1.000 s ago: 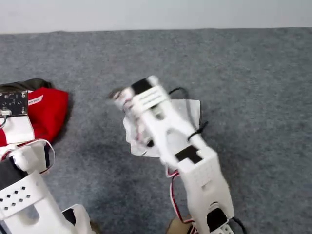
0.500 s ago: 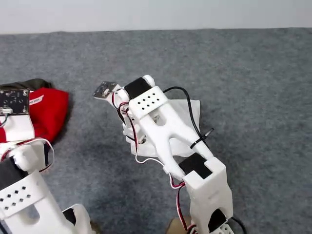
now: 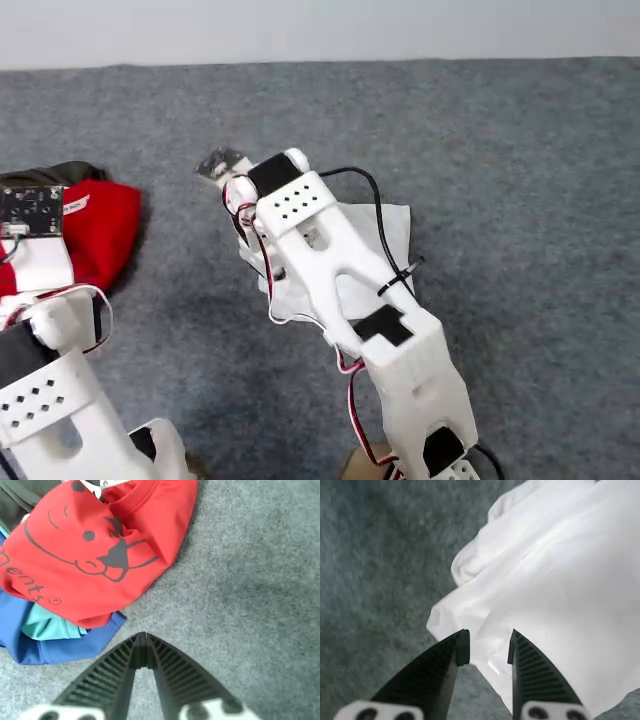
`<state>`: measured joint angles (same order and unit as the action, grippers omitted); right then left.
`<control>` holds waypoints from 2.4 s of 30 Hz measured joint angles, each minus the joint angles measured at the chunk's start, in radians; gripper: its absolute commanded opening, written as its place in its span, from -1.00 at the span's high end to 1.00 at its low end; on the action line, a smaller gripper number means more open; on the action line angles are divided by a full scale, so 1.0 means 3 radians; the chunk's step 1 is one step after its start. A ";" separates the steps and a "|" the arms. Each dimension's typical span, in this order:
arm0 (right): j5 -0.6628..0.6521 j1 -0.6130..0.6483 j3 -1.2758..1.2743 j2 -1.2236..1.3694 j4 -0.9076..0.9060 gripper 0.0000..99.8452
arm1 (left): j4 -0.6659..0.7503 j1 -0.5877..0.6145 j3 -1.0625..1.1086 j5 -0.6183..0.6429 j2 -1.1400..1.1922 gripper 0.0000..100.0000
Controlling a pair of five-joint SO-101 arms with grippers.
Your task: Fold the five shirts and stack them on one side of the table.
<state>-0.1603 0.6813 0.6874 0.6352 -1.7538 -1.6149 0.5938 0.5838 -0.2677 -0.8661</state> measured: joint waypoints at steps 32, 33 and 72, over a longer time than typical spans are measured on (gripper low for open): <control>-0.0031 -0.0153 0.0245 0.0409 0.0000 0.98 | 0.0041 0.0000 0.0097 0.0000 0.0000 0.99; -0.0066 -0.0159 0.0245 0.0409 0.0000 0.98 | 0.0041 0.0000 0.0097 0.0000 0.0000 0.99; -0.0133 0.0184 -0.0102 -0.0041 0.0000 0.78 | 0.0184 0.0000 0.0240 0.0000 0.0000 0.99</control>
<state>-0.2002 0.7365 0.6567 0.6229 -1.7538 -1.5597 0.5938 0.6559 -0.2677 -0.8661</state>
